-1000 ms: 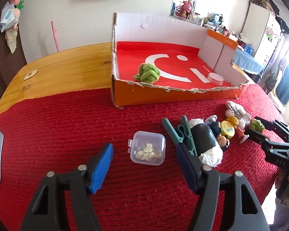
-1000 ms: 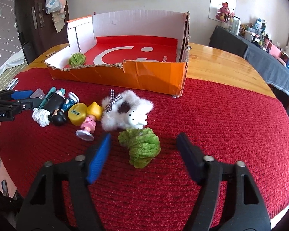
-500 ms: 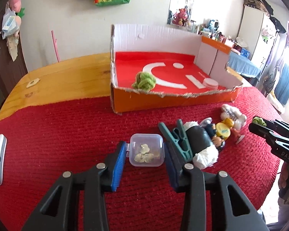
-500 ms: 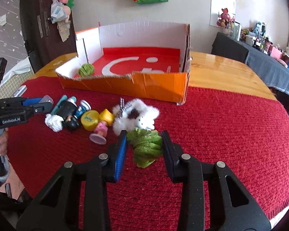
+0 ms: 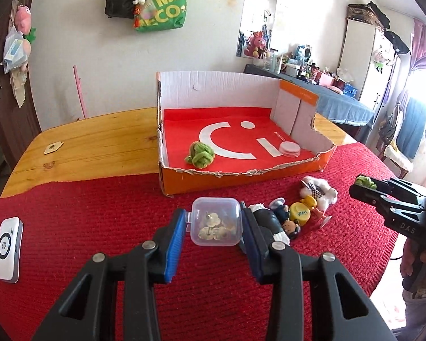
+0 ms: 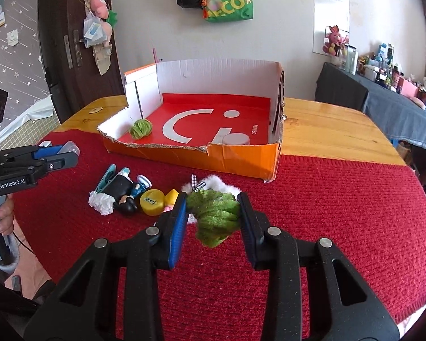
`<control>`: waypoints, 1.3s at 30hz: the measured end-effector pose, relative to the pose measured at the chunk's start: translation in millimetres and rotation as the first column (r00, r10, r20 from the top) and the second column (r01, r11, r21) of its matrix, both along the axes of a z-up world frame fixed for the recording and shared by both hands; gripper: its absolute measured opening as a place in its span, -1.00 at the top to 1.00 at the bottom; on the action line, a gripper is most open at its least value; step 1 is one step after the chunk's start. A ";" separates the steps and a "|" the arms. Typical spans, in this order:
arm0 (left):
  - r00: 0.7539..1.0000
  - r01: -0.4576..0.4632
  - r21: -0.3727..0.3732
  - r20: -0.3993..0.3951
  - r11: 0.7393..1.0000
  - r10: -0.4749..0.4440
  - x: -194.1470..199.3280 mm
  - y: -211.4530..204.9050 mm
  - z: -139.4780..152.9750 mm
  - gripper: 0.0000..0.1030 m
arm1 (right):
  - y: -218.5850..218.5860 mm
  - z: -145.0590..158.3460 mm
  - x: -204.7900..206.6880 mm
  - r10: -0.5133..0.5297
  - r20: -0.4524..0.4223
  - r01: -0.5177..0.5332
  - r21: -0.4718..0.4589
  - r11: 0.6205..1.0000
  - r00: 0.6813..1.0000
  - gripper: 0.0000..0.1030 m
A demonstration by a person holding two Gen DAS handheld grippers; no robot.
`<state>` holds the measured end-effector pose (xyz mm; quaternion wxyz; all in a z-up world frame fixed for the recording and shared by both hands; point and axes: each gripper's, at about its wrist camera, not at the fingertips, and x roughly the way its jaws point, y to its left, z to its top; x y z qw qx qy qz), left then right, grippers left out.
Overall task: Organize objects
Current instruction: 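Carry container with left tool into box while right tool carries yarn ball in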
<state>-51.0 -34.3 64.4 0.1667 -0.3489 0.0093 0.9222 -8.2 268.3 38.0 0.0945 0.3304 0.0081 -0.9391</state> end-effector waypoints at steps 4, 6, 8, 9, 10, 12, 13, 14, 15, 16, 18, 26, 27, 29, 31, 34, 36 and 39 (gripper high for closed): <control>1.000 0.005 0.011 0.005 1.000 -0.005 -0.3 0.5 0.6 0.20 | 0.8 0.7 -0.5 0.003 0.002 -0.003 -0.008 1.000 1.000 0.36; 1.000 0.011 0.017 0.002 1.000 -0.011 -0.9 1.3 2.9 0.20 | 1.7 2.9 -1.4 0.005 0.001 -0.005 -0.012 1.000 1.000 0.36; 1.000 0.022 0.019 -0.005 1.000 -0.022 -2.7 3.4 7.6 0.20 | 1.8 6.5 -3.5 0.013 -0.005 -0.013 -0.015 1.000 1.000 0.36; 1.000 0.026 0.019 -0.010 0.999 -0.026 -3.5 4.1 10.1 0.20 | 1.2 8.8 -5.3 0.018 -0.009 -0.019 -0.014 1.000 1.000 0.36; 0.999 0.031 0.016 -0.016 0.999 -0.030 -5.1 5.7 13.3 0.20 | 0.7 12.4 -7.6 0.027 -0.014 -0.028 -0.013 1.000 1.000 0.36; 0.998 0.050 0.015 -0.030 0.999 -0.049 -9.9 10.1 21.2 0.20 | -0.5 21.1 -14.3 0.051 -0.027 -0.052 -0.019 0.998 0.998 0.36; 0.998 0.062 0.017 -0.036 0.998 -0.061 -12.3 12.6 24.9 0.20 | -1.1 25.3 -18.1 0.065 -0.032 -0.066 -0.025 0.998 0.997 0.36; 0.996 0.078 0.017 -0.040 0.997 -0.077 -15.8 16.1 28.5 0.20 | -2.5 28.3 -21.4 0.074 -0.036 -0.075 -0.028 0.997 0.997 0.36; 0.995 0.090 0.014 -0.042 0.996 -0.089 -19.2 19.4 31.1 0.20 | -4.0 31.7 -25.8 0.085 -0.041 -0.086 -0.030 0.996 0.996 0.36; 0.994 0.100 0.012 -0.043 0.995 -0.100 -23.1 22.8 33.0 0.20 | -6.4 35.4 -32.2 0.103 -0.045 -0.104 -0.029 0.994 0.994 0.36; 0.991 0.133 0.013 -0.030 0.991 -0.132 -34.5 31.0 34.0 0.20 | -11.9 38.7 -43.4 0.138 -0.046 -0.139 -0.024 0.990 0.989 0.36; 0.971 0.227 0.001 0.080 0.974 -0.226 -84.7 55.6 21.4 0.20 | -24.9 31.9 -98.6 0.271 0.047 -0.268 -0.051 0.962 0.961 0.36; 0.968 0.235 -0.002 0.090 0.972 -0.234 -88.7 57.4 19.4 0.20 | -25.8 29.9 -104.8 0.281 0.063 -0.279 -0.048 0.959 0.958 0.36; 0.961 0.254 -0.015 0.121 0.967 -0.250 -98.9 62.7 14.5 0.20 | -27.7 23.2 -117.5 0.314 0.104 -0.310 -0.049 0.949 0.944 0.36; 0.951 0.276 -0.022 0.148 0.961 -0.270 -106.1 66.0 10.2 0.20 | -28.2 15.9 -126.5 0.330 0.139 -0.328 -0.043 0.944 0.934 0.36; 0.940 0.302 -0.057 0.185 0.952 -0.287 -117.3 71.7 1.9 0.20 | -28.1 5.6 -137.1 0.358 0.192 -0.358 -0.038 0.933 0.914 0.36; 0.934 0.313 -0.078 0.204 0.947 -0.292 -122.6 74.0 -3.0 0.20 | -28.0 0.8 -142.2 0.375 0.215 -0.377 -0.035 0.926 0.902 0.36; 0.919 0.339 -0.095 0.247 0.936 -0.307 -130.7 78.7 -12.3 0.20 | -28.7 -4.8 -150.4 0.402 0.252 -0.405 -0.043 0.913 0.880 0.36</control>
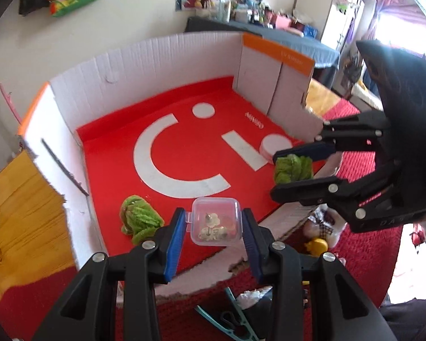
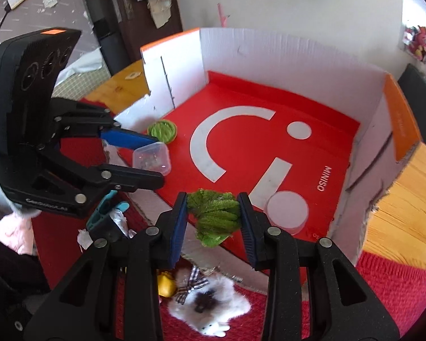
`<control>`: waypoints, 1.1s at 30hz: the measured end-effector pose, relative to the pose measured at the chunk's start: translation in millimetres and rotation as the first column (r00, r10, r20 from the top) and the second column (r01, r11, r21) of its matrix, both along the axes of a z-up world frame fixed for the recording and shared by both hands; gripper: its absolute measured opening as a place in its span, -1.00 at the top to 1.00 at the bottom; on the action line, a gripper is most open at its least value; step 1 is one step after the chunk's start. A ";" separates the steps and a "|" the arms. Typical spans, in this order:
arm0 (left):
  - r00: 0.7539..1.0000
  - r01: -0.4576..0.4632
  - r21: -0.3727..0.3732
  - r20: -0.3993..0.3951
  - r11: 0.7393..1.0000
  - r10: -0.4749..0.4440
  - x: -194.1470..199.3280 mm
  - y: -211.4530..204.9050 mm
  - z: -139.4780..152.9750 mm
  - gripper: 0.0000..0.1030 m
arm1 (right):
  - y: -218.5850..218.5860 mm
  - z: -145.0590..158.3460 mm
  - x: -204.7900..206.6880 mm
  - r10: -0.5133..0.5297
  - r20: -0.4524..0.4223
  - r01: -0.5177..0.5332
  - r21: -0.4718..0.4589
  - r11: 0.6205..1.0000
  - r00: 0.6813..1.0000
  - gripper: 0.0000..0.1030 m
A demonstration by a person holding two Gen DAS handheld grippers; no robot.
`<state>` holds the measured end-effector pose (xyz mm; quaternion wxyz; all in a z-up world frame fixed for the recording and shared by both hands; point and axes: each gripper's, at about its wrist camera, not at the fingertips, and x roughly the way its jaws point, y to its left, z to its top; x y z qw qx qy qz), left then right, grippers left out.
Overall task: Organize objects
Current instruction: 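Carry container with left tool into box while right tool carries yarn ball in, then lower and release container from left tool while right tool releases yarn ball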
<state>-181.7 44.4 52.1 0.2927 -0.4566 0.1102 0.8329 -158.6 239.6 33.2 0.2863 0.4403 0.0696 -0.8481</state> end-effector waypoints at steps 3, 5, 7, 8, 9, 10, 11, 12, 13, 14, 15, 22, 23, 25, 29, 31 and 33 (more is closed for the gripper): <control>0.999 0.011 -0.007 0.042 1.000 -0.010 -8.1 1.0 -5.0 0.20 | -0.1 -4.8 -8.1 0.019 0.040 -0.019 -0.003 1.000 0.999 0.36; 0.998 0.018 -0.007 0.064 1.000 -0.018 -12.7 0.7 -6.8 0.20 | -0.6 -8.5 -13.8 0.028 0.065 -0.028 -0.003 1.000 0.997 0.36; 0.996 0.026 -0.012 0.082 1.000 -0.025 -15.3 1.4 -8.8 0.20 | -1.9 -10.1 -16.7 0.037 0.070 -0.037 0.009 0.999 0.997 0.36; 0.996 0.033 -0.022 0.089 0.999 -0.031 -16.1 2.5 -10.5 0.20 | -3.2 -10.9 -18.0 0.042 0.071 -0.044 0.019 0.999 0.997 0.35; 0.995 0.039 -0.029 0.092 0.999 -0.036 -16.5 3.7 -11.4 0.20 | -4.1 -11.5 -18.9 0.049 0.075 -0.051 0.022 0.998 0.996 0.35; 0.995 0.044 -0.033 0.096 0.998 -0.041 -17.0 4.5 -12.6 0.20 | -4.9 -12.4 -19.7 0.057 0.082 -0.059 0.020 0.998 0.995 0.35; 0.994 0.047 -0.036 0.102 0.998 -0.043 -17.8 5.1 -13.2 0.20 | -5.8 -13.8 -20.5 0.066 0.092 -0.068 0.019 0.998 0.994 0.35; 0.994 0.049 -0.039 0.104 0.998 -0.045 -18.6 5.4 -13.0 0.20 | -6.8 -15.1 -20.8 0.073 0.099 -0.075 0.021 0.997 0.992 0.35; 0.994 0.049 -0.044 0.103 0.998 -0.045 -19.6 5.9 -12.9 0.20 | -8.0 -16.2 -21.0 0.079 0.103 -0.082 0.024 0.996 0.992 0.35; 0.994 0.048 -0.049 0.102 0.998 -0.043 -19.9 5.9 -13.0 0.20 | -8.4 -16.7 -23.2 0.083 0.107 -0.086 0.025 0.996 0.991 0.34; 0.994 0.048 -0.051 0.102 0.998 -0.043 -20.6 5.7 -13.4 0.20 | -8.7 -17.3 -23.9 0.086 0.111 -0.089 0.025 0.996 0.990 0.34; 0.994 0.061 -0.069 0.097 0.996 -0.054 -22.3 6.4 -14.8 0.20 | -9.4 -17.5 -21.0 0.095 0.105 -0.100 0.039 0.994 0.990 0.32; 0.994 0.063 -0.073 0.094 0.995 -0.056 -21.9 6.4 -14.7 0.20 | -9.3 -17.3 -20.6 0.095 0.105 -0.100 0.040 0.994 0.990 0.32; 0.994 0.065 -0.076 0.092 0.995 -0.058 -21.7 6.4 -14.6 0.20 | -10.4 -17.1 -19.0 0.098 0.100 -0.103 0.048 0.994 0.990 0.32; 0.994 0.064 -0.077 0.089 0.995 -0.057 -21.6 5.3 -14.2 0.20 | -10.9 -16.8 -17.1 0.099 0.097 -0.104 0.054 0.993 0.990 0.32; 0.994 0.065 -0.077 0.090 0.995 -0.058 -22.1 6.8 -14.5 0.20 | -14.2 -17.9 -20.0 0.100 0.094 -0.106 0.061 0.992 0.990 0.32; 0.994 0.065 -0.077 0.089 0.995 -0.058 -22.3 6.2 -14.4 0.20 | -14.1 -18.1 -23.9 0.099 0.095 -0.105 0.063 0.992 0.991 0.31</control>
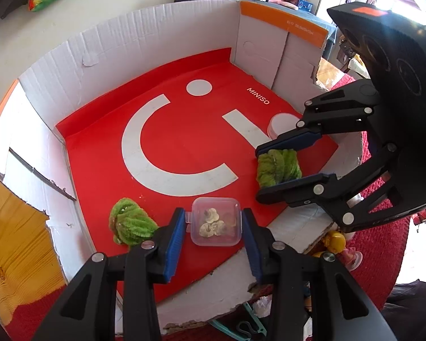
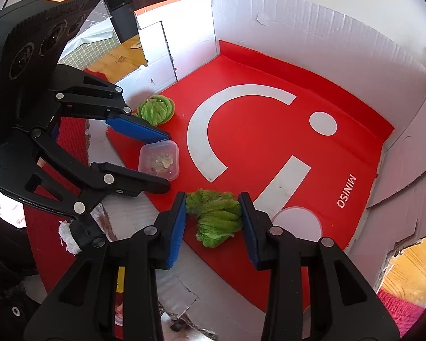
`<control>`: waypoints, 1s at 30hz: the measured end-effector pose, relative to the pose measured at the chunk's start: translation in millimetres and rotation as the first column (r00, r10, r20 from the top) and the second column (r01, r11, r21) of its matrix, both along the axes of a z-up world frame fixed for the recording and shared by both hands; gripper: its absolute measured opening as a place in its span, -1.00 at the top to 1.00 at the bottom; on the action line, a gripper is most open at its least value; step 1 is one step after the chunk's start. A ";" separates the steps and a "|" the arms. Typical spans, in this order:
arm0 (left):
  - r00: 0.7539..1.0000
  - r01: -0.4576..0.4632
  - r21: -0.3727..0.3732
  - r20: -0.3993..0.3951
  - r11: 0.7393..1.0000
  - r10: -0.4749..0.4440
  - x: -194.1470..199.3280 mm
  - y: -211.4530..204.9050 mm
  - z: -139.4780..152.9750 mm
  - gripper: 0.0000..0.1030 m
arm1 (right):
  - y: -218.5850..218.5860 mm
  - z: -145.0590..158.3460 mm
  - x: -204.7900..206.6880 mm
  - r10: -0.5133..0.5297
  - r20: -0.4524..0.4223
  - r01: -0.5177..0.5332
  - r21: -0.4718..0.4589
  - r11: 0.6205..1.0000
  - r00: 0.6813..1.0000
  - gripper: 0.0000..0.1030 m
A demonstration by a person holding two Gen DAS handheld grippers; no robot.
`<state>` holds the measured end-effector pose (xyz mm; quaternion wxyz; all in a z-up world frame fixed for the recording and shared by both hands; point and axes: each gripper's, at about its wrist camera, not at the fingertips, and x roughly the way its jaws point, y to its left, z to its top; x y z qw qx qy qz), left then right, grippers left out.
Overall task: Organize objects
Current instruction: 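Lower and release container from left tool while right tool releases yarn ball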
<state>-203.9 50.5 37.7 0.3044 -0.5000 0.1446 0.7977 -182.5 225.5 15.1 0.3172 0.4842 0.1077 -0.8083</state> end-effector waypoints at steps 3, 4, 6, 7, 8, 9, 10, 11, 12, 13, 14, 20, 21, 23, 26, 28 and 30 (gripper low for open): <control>1.000 -0.001 0.000 0.001 1.000 0.001 0.5 0.4 0.0 0.20 | 0.5 0.4 -0.6 0.000 -0.002 0.000 0.005 1.000 1.000 0.29; 1.000 0.000 0.001 0.001 1.000 0.000 0.6 -0.3 0.2 0.20 | 0.4 0.6 -0.7 0.001 -0.004 -0.001 0.007 1.000 1.000 0.25; 1.000 0.000 0.002 0.001 1.000 0.000 0.3 -0.2 0.2 0.19 | -2.0 -5.0 -4.2 0.001 -0.010 -0.001 0.013 1.000 1.000 0.20; 1.000 0.000 0.000 0.001 1.000 0.000 0.4 0.6 0.0 0.19 | -0.9 -5.2 -5.3 0.001 -0.013 -0.001 0.014 1.000 1.000 0.19; 1.000 0.000 0.002 0.001 1.000 0.000 0.3 0.1 0.3 0.17 | 0.1 -5.3 -8.0 0.001 -0.012 -0.001 0.013 1.000 1.000 0.18; 1.000 0.000 0.002 0.001 1.000 0.000 0.2 0.2 0.4 0.17 | 1.0 -5.5 -9.1 0.000 -0.011 0.000 0.012 1.000 1.000 0.18; 1.000 0.000 0.002 0.001 1.000 0.000 0.3 0.2 0.5 0.17 | 0.7 -6.9 -11.1 0.000 -0.011 0.000 0.012 1.000 1.000 0.18; 1.000 0.000 0.002 0.001 1.000 0.000 0.3 -0.1 0.7 0.17 | 0.4 -7.5 -12.8 0.000 -0.011 0.000 0.013 1.000 1.000 0.18; 1.000 0.000 0.001 0.000 1.000 0.000 0.4 -0.2 0.8 0.17 | 0.5 -7.3 -13.6 0.000 -0.014 0.000 0.015 1.000 1.000 0.18; 1.000 -0.001 0.001 0.000 1.000 0.001 0.4 0.1 0.6 0.17 | 0.8 -7.5 -14.1 0.000 -0.014 0.000 0.016 1.000 1.000 0.18; 1.000 -0.001 0.001 0.000 1.000 0.001 0.3 -0.1 0.7 0.17 | 0.6 -7.4 -14.0 0.000 -0.014 0.000 0.016 1.000 1.000 0.18; 1.000 -0.005 0.002 -0.002 1.000 0.005 0.4 0.2 2.2 0.08 | 6.7 -5.1 -15.4 -0.004 -0.014 0.004 0.013 1.000 1.000 0.18; 1.000 -0.005 0.001 -0.003 1.000 0.005 0.6 0.6 2.6 0.08 | 7.2 -6.0 -14.5 -0.005 -0.015 0.005 0.013 1.000 1.000 0.18; 1.000 -0.004 0.001 -0.006 1.000 0.004 1.2 0.9 4.9 0.08 | 10.6 -6.0 -17.5 -0.008 -0.016 0.008 0.012 1.000 1.000 0.17; 1.000 -0.006 0.006 -0.012 1.000 0.007 0.7 2.2 7.4 0.08 | 16.0 -2.7 -20.9 -0.009 -0.027 0.010 0.008 1.000 1.000 0.17; 1.000 -0.009 0.009 -0.016 1.000 0.010 1.7 1.6 9.0 0.08 | 20.7 -0.4 -23.8 -0.007 -0.028 0.007 0.001 1.000 1.000 0.12; 1.000 -0.011 0.014 -0.023 1.000 0.012 5.3 -0.8 13.6 0.08 | 24.6 2.5 -24.4 -0.007 -0.037 0.007 -0.001 1.000 0.999 0.05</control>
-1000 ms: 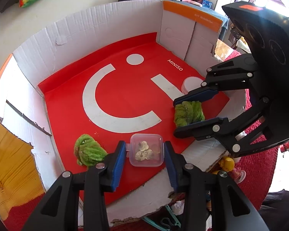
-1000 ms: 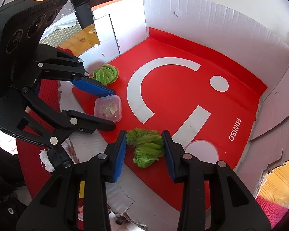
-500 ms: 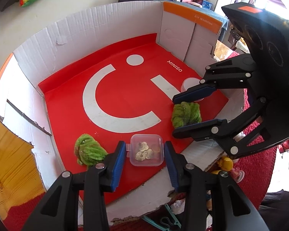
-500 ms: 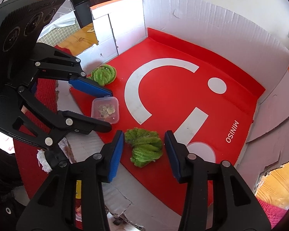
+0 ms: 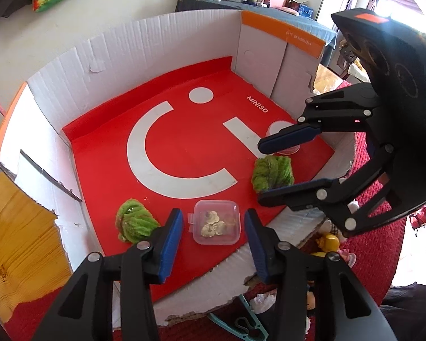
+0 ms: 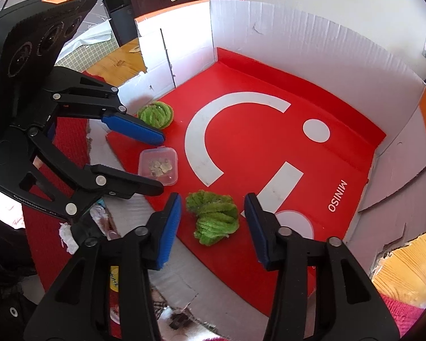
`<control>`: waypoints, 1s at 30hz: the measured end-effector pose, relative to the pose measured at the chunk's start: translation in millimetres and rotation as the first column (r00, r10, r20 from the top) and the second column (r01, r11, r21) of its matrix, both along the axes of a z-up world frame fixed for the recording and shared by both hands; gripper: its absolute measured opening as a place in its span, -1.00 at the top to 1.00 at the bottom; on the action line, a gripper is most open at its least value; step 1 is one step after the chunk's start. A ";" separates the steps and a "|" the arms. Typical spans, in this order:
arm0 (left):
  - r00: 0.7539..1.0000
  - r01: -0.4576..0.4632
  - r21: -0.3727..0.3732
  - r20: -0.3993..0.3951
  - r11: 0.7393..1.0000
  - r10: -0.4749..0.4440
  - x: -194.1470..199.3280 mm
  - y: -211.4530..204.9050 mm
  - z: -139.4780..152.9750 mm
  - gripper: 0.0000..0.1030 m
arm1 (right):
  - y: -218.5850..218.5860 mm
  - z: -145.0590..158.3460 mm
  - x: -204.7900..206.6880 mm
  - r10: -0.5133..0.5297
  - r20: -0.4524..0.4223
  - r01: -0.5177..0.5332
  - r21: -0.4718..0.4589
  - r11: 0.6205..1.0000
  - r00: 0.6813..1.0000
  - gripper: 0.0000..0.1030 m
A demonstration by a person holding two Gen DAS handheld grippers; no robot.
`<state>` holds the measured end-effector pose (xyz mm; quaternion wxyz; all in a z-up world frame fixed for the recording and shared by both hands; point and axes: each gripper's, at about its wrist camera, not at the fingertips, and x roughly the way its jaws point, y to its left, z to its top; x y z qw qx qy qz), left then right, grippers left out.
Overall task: Organize objects
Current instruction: 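Lower and release container from left tool while right tool releases yarn ball, then withdraw both tools out of the box over the table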
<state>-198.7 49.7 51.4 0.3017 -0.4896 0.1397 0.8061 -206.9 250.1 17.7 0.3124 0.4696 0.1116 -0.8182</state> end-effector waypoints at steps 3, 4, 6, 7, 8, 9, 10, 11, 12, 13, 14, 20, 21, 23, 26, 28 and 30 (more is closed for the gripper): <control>1.000 -0.002 0.007 -0.013 1.000 0.002 3.0 -1.3 5.0 0.08 | 5.6 4.0 -2.4 0.003 -0.012 -0.003 0.009 1.000 1.000 0.04; 1.000 -0.004 0.010 -0.017 1.000 0.004 4.0 -1.8 6.3 0.08 | 8.4 5.7 -3.5 0.003 -0.021 -0.003 0.015 1.000 1.000 0.04; 1.000 -0.007 0.016 -0.024 1.000 0.008 6.2 -2.6 9.7 0.08 | 11.6 9.3 -2.7 -0.002 -0.030 0.003 0.013 1.000 1.000 0.04; 1.000 -0.007 0.019 -0.027 1.000 0.008 8.3 -3.5 11.9 0.08 | 14.2 11.8 -2.7 -0.004 -0.031 0.005 0.010 1.000 1.000 0.04; 0.999 -0.009 0.021 -0.031 1.000 0.009 9.8 -3.5 14.1 0.08 | 17.5 14.0 -3.0 -0.007 -0.033 0.007 0.007 1.000 0.999 0.04; 0.999 -0.010 0.024 -0.037 1.000 0.011 11.7 -3.5 16.5 0.08 | 19.8 17.0 -1.8 -0.011 -0.041 0.011 0.006 1.000 0.999 0.04; 0.999 -0.011 0.027 -0.041 1.000 0.012 13.5 -4.1 18.3 0.08 | 24.2 20.5 -2.4 -0.014 -0.051 0.015 0.006 1.000 0.999 0.04; 0.999 -0.012 0.031 -0.048 0.999 0.014 16.0 -4.7 21.1 0.07 | 25.2 22.3 0.7 -0.017 -0.056 0.018 0.004 1.000 0.998 0.04; 0.998 -0.014 0.034 -0.053 0.999 0.016 18.2 -5.3 23.2 0.02 | 29.0 25.7 1.5 -0.022 -0.063 0.022 0.001 1.000 0.998 0.04; 0.998 -0.017 0.038 -0.060 0.999 0.019 21.1 -6.3 25.9 -0.01 | 31.5 28.4 3.8 -0.025 -0.070 0.025 -0.001 1.000 0.997 0.04; 0.997 -0.020 0.043 -0.068 0.999 0.023 24.0 -7.4 28.9 -0.05 | 35.7 32.8 4.9 -0.030 -0.079 0.030 -0.002 1.000 0.996 0.02; 0.990 -0.043 0.083 -0.128 0.996 0.053 46.9 -15.2 49.8 -0.07 | 50.4 58.3 26.6 -0.070 -0.150 0.069 -0.012 0.998 0.986 -0.12; 0.989 -0.047 0.090 -0.137 0.995 0.059 51.1 -16.5 53.0 -0.09 | 54.0 63.0 30.5 -0.078 -0.162 0.077 -0.015 0.997 0.984 -0.13; 0.984 -0.058 0.108 -0.160 0.992 0.075 61.5 -20.4 60.5 -0.14 | 54.3 70.8 52.3 -0.095 -0.191 0.094 -0.014 0.995 0.977 -0.22; 0.976 -0.075 0.131 -0.195 0.989 0.100 76.5 -26.8 69.5 -0.23 | 47.2 78.0 72.9 -0.125 -0.228 0.123 -0.024 0.992 0.966 -0.32; 0.971 -0.083 0.141 -0.209 0.986 0.112 83.6 -29.0 73.2 -0.23 | 45.4 79.4 82.5 -0.146 -0.232 0.141 -0.039 0.989 0.962 -0.34; 0.967 -0.096 0.161 -0.218 0.982 0.130 92.1 -33.0 77.3 -0.25 | 40.2 84.9 107.5 -0.168 -0.246 0.161 -0.049 0.986 0.954 -0.37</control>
